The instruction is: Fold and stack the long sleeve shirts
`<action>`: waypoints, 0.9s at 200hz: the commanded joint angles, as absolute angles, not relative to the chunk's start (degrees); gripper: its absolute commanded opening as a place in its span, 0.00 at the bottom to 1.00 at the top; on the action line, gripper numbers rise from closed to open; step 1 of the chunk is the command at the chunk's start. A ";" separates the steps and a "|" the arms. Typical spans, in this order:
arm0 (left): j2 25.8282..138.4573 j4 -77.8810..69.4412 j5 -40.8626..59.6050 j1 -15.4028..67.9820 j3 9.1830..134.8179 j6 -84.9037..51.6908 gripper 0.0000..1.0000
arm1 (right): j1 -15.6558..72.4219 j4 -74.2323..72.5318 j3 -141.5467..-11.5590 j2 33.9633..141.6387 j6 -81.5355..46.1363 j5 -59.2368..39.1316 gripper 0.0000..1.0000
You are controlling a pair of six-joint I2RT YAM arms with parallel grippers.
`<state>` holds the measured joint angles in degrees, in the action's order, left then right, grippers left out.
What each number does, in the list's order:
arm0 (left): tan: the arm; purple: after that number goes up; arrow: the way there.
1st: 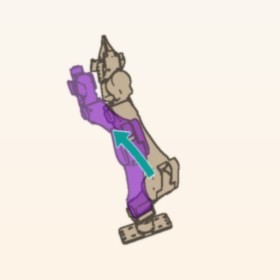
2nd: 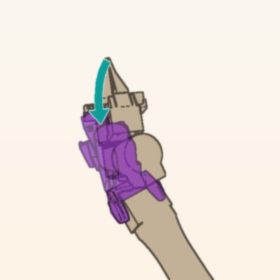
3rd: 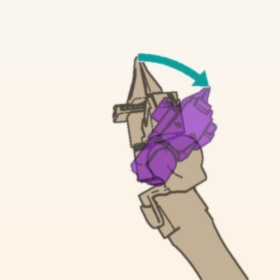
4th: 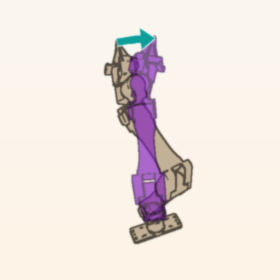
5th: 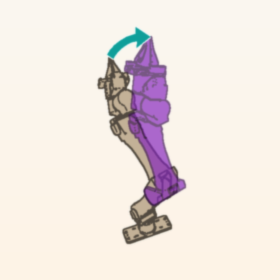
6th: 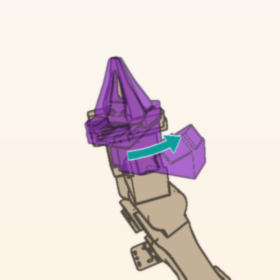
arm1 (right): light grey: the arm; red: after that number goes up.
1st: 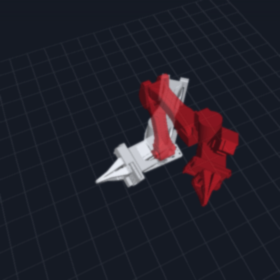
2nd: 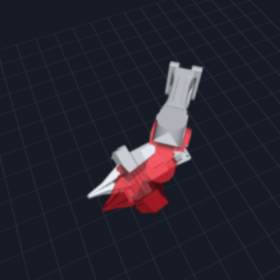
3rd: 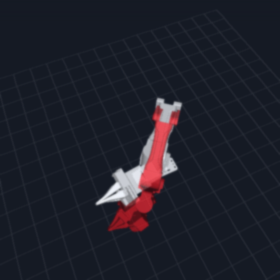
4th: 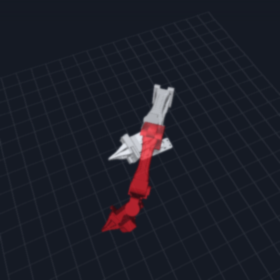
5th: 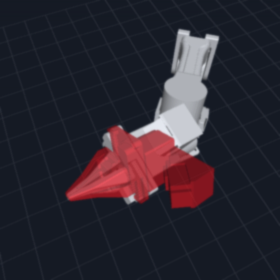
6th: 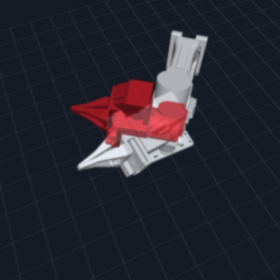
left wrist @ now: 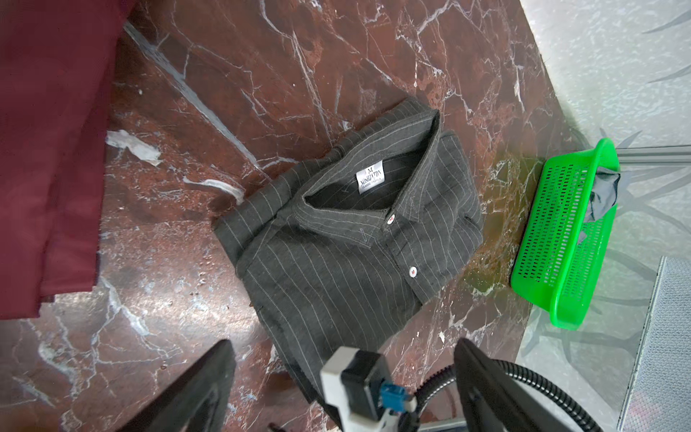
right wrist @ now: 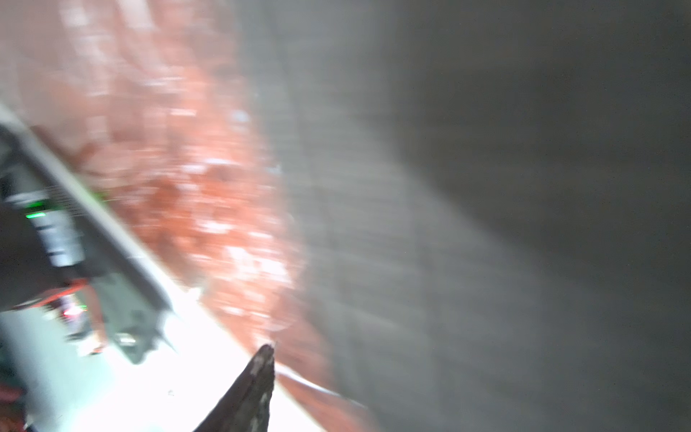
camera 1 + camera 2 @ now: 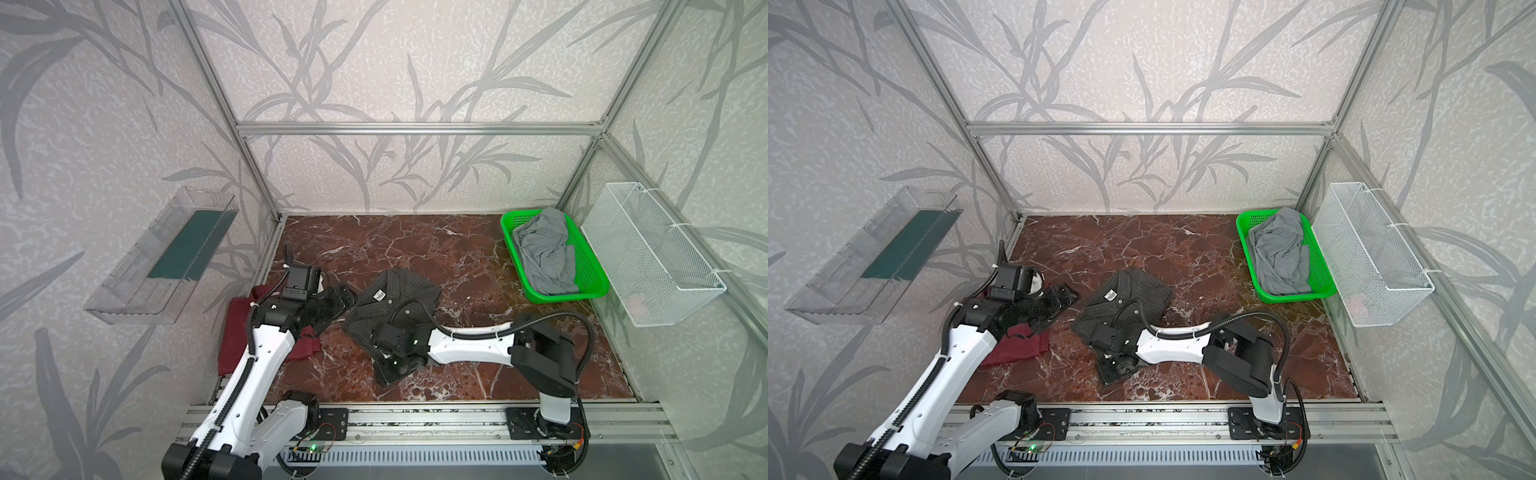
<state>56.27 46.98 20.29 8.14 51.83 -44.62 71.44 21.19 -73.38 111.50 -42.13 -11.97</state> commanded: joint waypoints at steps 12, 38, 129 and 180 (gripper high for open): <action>54.98 52.01 21.77 7.83 50.24 -42.31 0.92 | 71.72 27.47 -78.38 107.84 -36.01 -10.21 0.61; 52.49 49.53 24.26 8.08 44.82 -44.58 0.91 | 67.32 38.27 -77.33 98.63 -29.27 0.57 0.60; 53.80 37.06 19.51 23.77 34.91 -57.10 0.80 | 44.19 37.91 -85.89 113.30 -15.47 -4.53 0.19; 55.83 33.22 18.65 25.04 31.09 -58.35 0.74 | 43.48 37.88 -82.25 117.65 -23.42 -3.89 0.16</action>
<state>55.79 35.40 20.64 24.80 31.46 -56.82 43.53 35.53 -85.78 118.78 -19.03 -3.51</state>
